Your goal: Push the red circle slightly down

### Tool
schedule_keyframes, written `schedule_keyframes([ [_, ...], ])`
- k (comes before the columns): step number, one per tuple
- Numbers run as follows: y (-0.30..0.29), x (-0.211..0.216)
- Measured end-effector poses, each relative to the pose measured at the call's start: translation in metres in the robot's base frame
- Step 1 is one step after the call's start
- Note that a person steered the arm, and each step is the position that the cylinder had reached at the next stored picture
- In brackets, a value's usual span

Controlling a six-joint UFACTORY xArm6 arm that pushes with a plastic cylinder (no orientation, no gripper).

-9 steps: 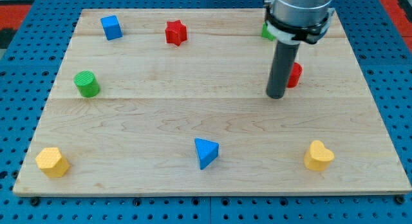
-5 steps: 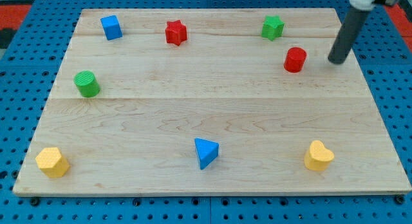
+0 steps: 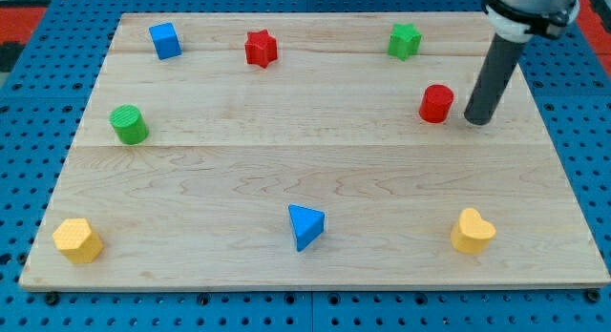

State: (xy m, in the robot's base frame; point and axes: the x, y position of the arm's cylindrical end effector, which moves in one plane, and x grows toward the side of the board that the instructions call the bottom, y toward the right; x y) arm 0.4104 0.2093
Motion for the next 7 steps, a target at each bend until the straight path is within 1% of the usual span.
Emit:
schedule_keyframes([
  [1, -0.011, -0.067],
  [2, -0.082, -0.067],
  [3, -0.057, -0.033],
  [4, -0.056, -0.044],
  [5, -0.018, -0.078],
  [6, -0.006, -0.022],
  [7, -0.028, -0.012],
])
